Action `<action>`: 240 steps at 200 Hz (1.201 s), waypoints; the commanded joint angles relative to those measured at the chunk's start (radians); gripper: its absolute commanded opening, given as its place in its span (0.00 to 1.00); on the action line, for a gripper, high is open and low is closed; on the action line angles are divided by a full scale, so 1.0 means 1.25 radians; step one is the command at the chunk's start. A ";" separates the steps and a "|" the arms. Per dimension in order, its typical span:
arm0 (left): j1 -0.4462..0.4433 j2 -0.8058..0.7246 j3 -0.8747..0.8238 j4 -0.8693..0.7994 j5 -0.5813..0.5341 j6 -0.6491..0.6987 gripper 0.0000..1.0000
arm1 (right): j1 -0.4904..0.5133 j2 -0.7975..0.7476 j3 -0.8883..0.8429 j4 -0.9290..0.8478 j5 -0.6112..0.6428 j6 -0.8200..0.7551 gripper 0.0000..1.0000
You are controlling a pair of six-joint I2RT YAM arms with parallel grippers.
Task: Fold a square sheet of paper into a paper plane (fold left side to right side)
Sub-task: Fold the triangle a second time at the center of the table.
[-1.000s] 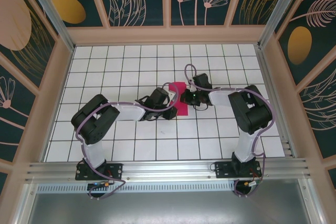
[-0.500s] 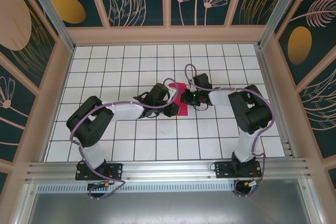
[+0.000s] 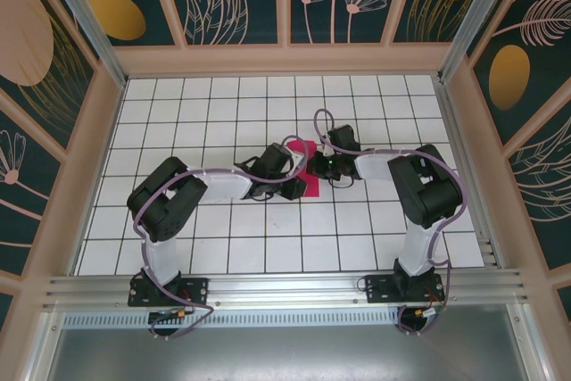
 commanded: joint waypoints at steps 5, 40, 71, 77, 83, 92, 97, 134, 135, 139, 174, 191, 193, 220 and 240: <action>0.001 0.004 -0.045 -0.001 -0.012 0.008 0.27 | -0.004 0.010 -0.020 -0.052 0.006 -0.007 0.00; 0.001 -0.006 -0.084 0.003 -0.013 0.004 0.27 | -0.006 0.014 -0.020 -0.059 0.007 -0.011 0.00; 0.001 -0.033 -0.125 0.016 -0.012 -0.011 0.27 | -0.008 0.018 -0.016 -0.064 0.007 -0.012 0.00; 0.002 -0.038 -0.134 0.020 -0.010 -0.013 0.27 | -0.009 0.020 -0.015 -0.067 0.005 -0.014 0.00; 0.002 -0.045 -0.141 0.021 -0.009 -0.017 0.27 | -0.009 0.021 -0.012 -0.069 0.006 -0.015 0.00; 0.001 -0.050 -0.152 0.025 -0.008 -0.022 0.27 | -0.010 0.023 -0.009 -0.073 0.007 -0.017 0.00; 0.001 -0.054 -0.157 0.027 -0.007 -0.025 0.27 | -0.010 0.025 -0.009 -0.074 0.007 -0.017 0.00; 0.002 -0.082 -0.199 0.047 -0.006 -0.044 0.27 | -0.013 0.039 0.003 -0.084 0.002 -0.022 0.00; 0.002 -0.082 -0.200 0.046 -0.006 -0.044 0.27 | -0.013 0.038 0.004 -0.084 0.002 -0.022 0.00; 0.002 -0.083 -0.203 0.048 -0.006 -0.045 0.27 | -0.013 0.040 0.005 -0.086 0.001 -0.022 0.00; 0.002 -0.100 -0.237 0.062 -0.006 -0.062 0.27 | -0.014 0.045 0.010 -0.090 0.000 -0.025 0.00; 0.001 -0.109 -0.255 0.070 -0.012 -0.069 0.27 | -0.014 0.045 0.010 -0.090 -0.002 -0.025 0.00; 0.001 -0.111 -0.256 0.071 -0.013 -0.069 0.27 | -0.014 0.045 0.011 -0.090 -0.003 -0.025 0.00; 0.001 -0.117 -0.279 0.080 -0.026 -0.075 0.27 | -0.012 0.041 0.011 -0.087 -0.008 -0.023 0.00; 0.002 -0.120 -0.289 0.085 -0.027 -0.081 0.27 | -0.012 0.039 0.009 -0.085 -0.011 -0.023 0.00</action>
